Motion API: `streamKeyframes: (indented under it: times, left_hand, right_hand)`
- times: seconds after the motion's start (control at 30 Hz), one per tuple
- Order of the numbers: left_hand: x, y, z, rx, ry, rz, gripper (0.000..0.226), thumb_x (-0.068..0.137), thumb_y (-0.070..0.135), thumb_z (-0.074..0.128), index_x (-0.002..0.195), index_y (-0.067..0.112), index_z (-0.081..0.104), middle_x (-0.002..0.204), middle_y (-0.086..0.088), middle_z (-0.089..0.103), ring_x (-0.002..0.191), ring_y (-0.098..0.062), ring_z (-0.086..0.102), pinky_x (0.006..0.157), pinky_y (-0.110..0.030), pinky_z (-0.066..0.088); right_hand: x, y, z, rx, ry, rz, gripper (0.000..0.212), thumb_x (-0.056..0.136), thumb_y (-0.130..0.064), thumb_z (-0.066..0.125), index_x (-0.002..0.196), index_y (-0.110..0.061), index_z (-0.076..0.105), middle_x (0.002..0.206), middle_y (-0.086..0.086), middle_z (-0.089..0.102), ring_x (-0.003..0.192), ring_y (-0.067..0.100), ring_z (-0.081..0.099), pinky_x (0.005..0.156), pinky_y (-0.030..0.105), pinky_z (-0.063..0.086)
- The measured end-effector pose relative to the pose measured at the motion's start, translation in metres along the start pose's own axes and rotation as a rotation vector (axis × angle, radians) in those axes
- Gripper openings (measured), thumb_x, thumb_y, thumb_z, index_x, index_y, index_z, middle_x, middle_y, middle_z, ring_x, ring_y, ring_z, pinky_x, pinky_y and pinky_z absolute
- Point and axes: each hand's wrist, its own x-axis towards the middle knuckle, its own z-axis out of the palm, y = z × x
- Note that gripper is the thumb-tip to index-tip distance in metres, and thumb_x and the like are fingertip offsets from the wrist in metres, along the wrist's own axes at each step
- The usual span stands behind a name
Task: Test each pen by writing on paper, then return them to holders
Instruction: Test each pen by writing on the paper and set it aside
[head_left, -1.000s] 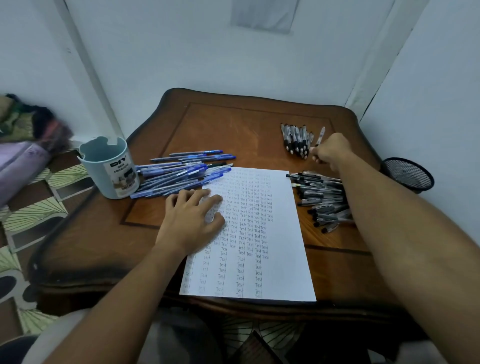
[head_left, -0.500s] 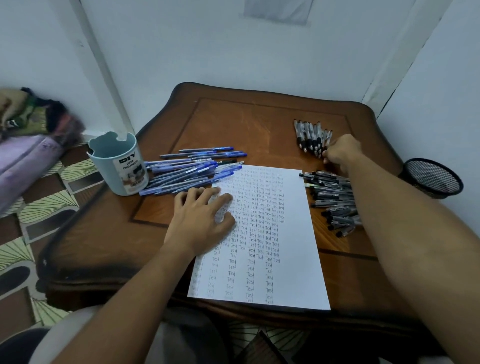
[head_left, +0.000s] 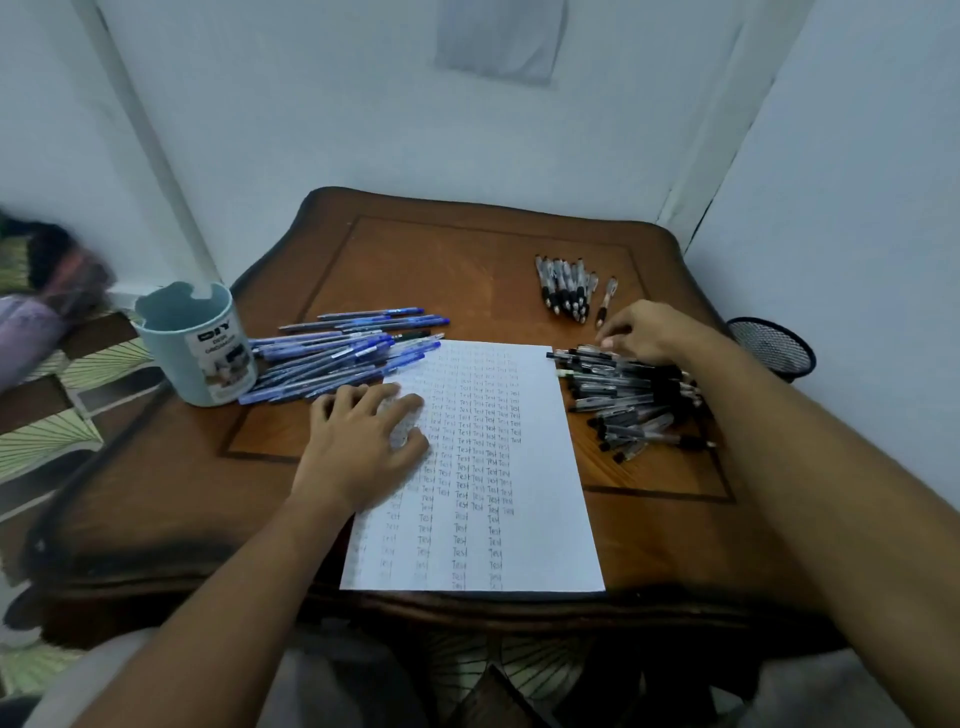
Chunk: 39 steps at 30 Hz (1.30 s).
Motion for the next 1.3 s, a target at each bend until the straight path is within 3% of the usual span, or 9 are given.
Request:
streamKeyframes:
  times: [0.23,0.4,0.57,0.8,0.9,1.0,1.1,1.17,1.3]
  left_hand:
    - [0.0,0.003,-0.003,-0.016,0.008,0.0,0.067,0.083,0.066,0.016,0.14,0.043,0.044,0.151,0.012,0.038,0.134,-0.016,0.029,0.112,-0.048,0.016]
    - [0.001,0.002,-0.002,0.001,0.009,0.003,0.068,0.083,0.067,0.014,0.139,0.043,0.044,0.151,0.012,0.039,0.133,-0.016,0.03,0.112,-0.048,0.017]
    - [0.001,0.003,-0.002,-0.011,0.013,0.002,0.068,0.083,0.067,0.015,0.139,0.043,0.044,0.151,0.012,0.039,0.134,-0.016,0.029,0.112,-0.048,0.016]
    - [0.0,0.001,0.001,-0.014,0.043,0.0,0.062,0.084,0.064,0.019,0.135,0.044,0.049,0.148,0.012,0.043,0.131,-0.016,0.032,0.11,-0.047,0.018]
    - [0.0,0.002,0.002,-0.009,0.045,-0.004,0.062,0.084,0.063,0.02,0.135,0.044,0.049,0.148,0.013,0.043,0.131,-0.015,0.032,0.11,-0.045,0.017]
    - [0.0,0.0,0.002,-0.006,0.047,-0.004,0.063,0.083,0.064,0.019,0.136,0.044,0.048,0.148,0.013,0.042,0.131,-0.015,0.032,0.11,-0.045,0.018]
    - [0.001,0.0,0.003,0.002,0.045,-0.006,0.063,0.084,0.064,0.018,0.136,0.044,0.047,0.149,0.014,0.042,0.131,-0.014,0.031,0.11,-0.045,0.017]
    - [0.001,0.0,0.003,0.009,0.039,-0.007,0.062,0.084,0.063,0.018,0.137,0.045,0.046,0.149,0.014,0.04,0.131,-0.014,0.03,0.11,-0.044,0.017]
    - [0.002,0.001,0.002,0.013,0.035,-0.005,0.063,0.083,0.064,0.017,0.137,0.045,0.045,0.15,0.014,0.04,0.131,-0.014,0.03,0.11,-0.044,0.017]
  right_hand:
    - [-0.01,-0.001,0.003,-0.066,0.012,-0.023,0.02,0.097,-0.02,0.064,0.116,-0.019,0.071,0.133,0.007,0.063,0.122,0.026,0.056,0.099,0.034,0.043]
    - [-0.011,-0.004,0.002,-0.091,0.031,-0.033,0.011,0.096,-0.016,0.065,0.106,-0.017,0.071,0.117,0.006,0.068,0.099,0.021,0.062,0.083,0.031,0.046]
    - [-0.01,-0.002,0.003,-0.138,0.003,-0.044,0.021,0.096,-0.018,0.065,0.117,-0.016,0.071,0.126,0.008,0.066,0.117,0.026,0.059,0.097,0.035,0.046]
    - [-0.008,-0.007,0.003,-0.186,0.048,-0.083,0.013,0.099,-0.018,0.058,0.111,-0.018,0.063,0.122,0.008,0.063,0.106,0.024,0.059,0.097,0.044,0.05]
    - [-0.013,-0.015,0.0,-0.152,0.162,-0.174,0.02,0.103,-0.022,0.05,0.121,-0.016,0.057,0.123,0.009,0.055,0.103,0.023,0.056,0.093,0.039,0.049]
    - [-0.023,-0.029,0.002,0.073,0.244,-0.213,0.027,0.106,-0.025,0.042,0.13,-0.015,0.049,0.104,0.011,0.06,0.086,0.022,0.057,0.076,0.038,0.048]
    - [-0.036,-0.041,0.012,0.51,0.267,-0.177,0.033,0.108,-0.025,0.036,0.139,-0.032,0.043,0.074,0.007,0.052,0.054,0.014,0.04,0.049,0.032,0.033]
    - [-0.042,-0.047,0.023,0.781,0.285,-0.125,0.034,0.108,-0.024,0.033,0.133,-0.041,0.051,0.068,0.001,0.047,0.05,0.011,0.034,0.044,0.03,0.028]
    - [-0.053,-0.06,0.036,1.11,0.264,-0.009,0.03,0.107,-0.019,0.035,0.12,-0.035,0.057,0.068,0.002,0.043,0.052,0.011,0.032,0.044,0.025,0.027]
